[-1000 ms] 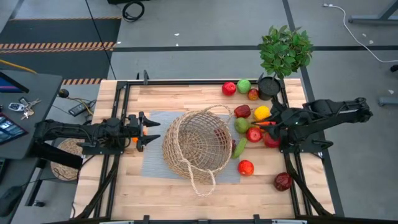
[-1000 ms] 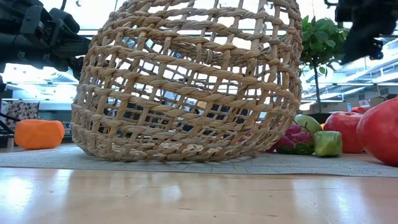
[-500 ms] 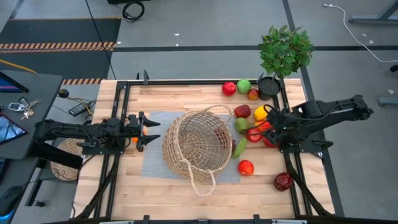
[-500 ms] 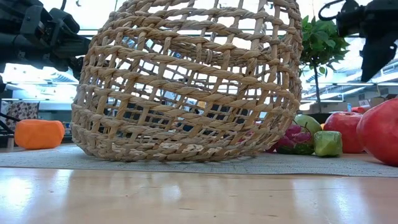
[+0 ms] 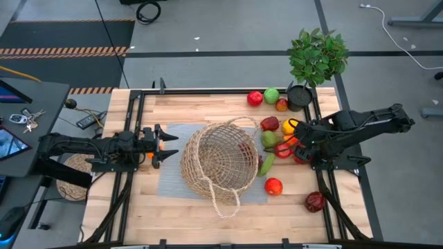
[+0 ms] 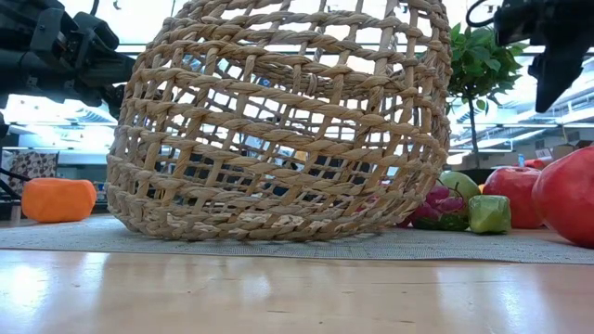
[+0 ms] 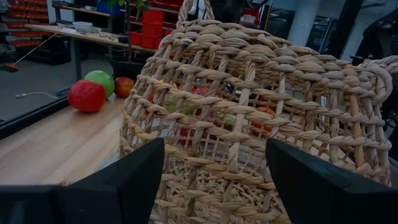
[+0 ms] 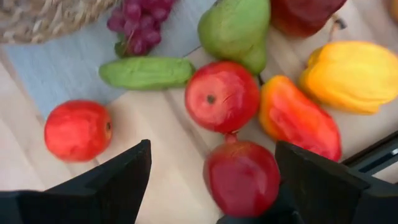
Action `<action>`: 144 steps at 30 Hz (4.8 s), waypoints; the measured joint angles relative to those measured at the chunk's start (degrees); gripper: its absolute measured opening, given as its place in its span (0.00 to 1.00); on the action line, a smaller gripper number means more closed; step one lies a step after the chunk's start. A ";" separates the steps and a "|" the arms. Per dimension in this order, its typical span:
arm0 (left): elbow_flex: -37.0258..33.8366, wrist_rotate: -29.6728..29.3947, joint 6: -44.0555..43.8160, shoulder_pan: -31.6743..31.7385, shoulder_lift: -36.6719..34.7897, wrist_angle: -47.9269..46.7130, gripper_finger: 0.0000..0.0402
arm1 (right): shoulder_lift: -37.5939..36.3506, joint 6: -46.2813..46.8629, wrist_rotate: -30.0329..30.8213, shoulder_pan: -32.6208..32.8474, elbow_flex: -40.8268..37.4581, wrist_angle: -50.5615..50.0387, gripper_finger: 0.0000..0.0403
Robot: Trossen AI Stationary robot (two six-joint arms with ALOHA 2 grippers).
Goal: Build produce basket
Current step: Put the apple into the basket
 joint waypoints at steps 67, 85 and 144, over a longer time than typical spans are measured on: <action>0.00 0.00 0.00 -0.02 0.00 -0.02 0.71 | 41.06 4.38 9.44 29.60 2.72 30.51 0.87; -0.01 0.00 -0.02 0.00 0.01 -0.01 0.71 | 41.83 9.09 8.39 29.39 -4.17 34.31 0.86; 0.01 0.00 0.00 0.00 0.02 -0.02 0.71 | 14.62 -15.52 33.37 25.35 16.09 38.05 0.77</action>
